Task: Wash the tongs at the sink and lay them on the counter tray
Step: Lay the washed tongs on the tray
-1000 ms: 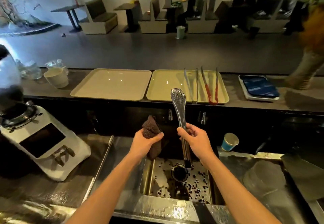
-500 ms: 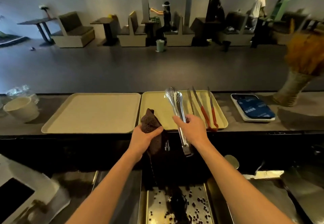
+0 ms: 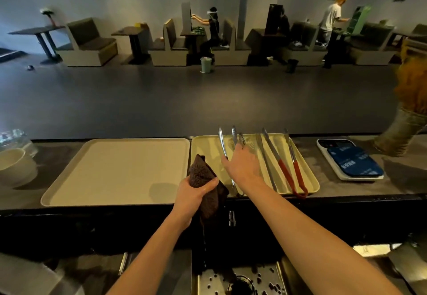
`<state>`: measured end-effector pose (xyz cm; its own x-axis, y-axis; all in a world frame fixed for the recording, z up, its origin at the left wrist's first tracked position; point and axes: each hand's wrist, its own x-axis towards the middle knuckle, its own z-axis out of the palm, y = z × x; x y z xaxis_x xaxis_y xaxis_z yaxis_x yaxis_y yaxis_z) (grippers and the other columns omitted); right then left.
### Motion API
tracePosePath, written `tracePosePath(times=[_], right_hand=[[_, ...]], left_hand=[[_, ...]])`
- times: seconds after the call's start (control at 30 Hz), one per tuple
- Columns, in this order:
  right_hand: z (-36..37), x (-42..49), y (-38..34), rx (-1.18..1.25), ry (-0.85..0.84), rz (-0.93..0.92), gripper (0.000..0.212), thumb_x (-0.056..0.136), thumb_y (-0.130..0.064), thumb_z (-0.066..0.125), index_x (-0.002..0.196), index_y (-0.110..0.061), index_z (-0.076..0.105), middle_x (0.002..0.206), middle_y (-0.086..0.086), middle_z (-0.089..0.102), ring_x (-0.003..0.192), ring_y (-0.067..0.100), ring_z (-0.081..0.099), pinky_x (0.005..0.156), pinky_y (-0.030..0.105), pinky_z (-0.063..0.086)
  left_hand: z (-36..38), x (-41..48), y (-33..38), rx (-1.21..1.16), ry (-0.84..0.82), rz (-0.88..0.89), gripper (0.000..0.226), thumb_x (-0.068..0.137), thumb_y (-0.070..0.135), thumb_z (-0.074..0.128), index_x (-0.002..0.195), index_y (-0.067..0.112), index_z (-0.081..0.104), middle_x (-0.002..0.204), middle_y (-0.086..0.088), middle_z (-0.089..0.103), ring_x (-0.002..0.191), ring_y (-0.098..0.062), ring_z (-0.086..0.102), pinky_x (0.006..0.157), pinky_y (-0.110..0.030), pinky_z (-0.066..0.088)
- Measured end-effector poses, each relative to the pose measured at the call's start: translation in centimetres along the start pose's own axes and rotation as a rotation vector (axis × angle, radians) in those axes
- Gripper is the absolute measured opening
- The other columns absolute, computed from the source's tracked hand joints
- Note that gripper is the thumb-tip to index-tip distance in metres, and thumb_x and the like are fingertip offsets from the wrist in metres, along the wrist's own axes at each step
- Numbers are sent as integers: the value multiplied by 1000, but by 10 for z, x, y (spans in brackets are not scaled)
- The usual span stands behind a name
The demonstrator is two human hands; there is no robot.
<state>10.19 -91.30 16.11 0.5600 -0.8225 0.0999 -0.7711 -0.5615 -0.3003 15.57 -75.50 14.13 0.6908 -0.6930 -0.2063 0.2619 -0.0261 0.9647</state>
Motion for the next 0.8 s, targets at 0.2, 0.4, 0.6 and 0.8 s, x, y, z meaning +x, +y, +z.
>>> tracePosePath(times=[0.2, 0.4, 0.6, 0.8], right_hand=[[13, -3, -4, -39, -15, 42, 64, 98, -50, 52, 144, -10, 35, 143, 19, 45, 107, 34, 66, 77, 37, 52], [8, -5, -1, -9, -27, 17, 68, 99, -59, 39, 146, -11, 37, 150, 23, 38, 127, 36, 51, 91, 43, 50], [-15, -46, 16, 189, 59, -154, 52, 99, -47, 49, 142, -17, 48, 142, 9, 45, 124, 22, 51, 90, 35, 46], [-13, -109, 34, 448, 5, -268, 32, 96, -43, 56, 123, -25, 60, 123, -11, 46, 89, 2, 56, 74, 26, 47]], left_hand=[[-6, -3, -5, 3, 28, -18, 27, 75, 17, 83, 98, 12, 70, 93, -4, 77, 83, -16, 74, 73, -29, 58], [-8, -11, -7, -6, 58, -26, 30, 74, 18, 84, 100, 10, 71, 94, -7, 77, 87, -21, 74, 81, -38, 59], [-4, -38, -7, -27, 137, -25, 25, 76, 17, 82, 97, 14, 69, 93, -6, 76, 84, -19, 73, 74, -32, 58], [-5, -91, -20, 11, 264, -20, 19, 81, 10, 76, 95, 16, 65, 91, -4, 71, 84, -18, 68, 75, -32, 56]])
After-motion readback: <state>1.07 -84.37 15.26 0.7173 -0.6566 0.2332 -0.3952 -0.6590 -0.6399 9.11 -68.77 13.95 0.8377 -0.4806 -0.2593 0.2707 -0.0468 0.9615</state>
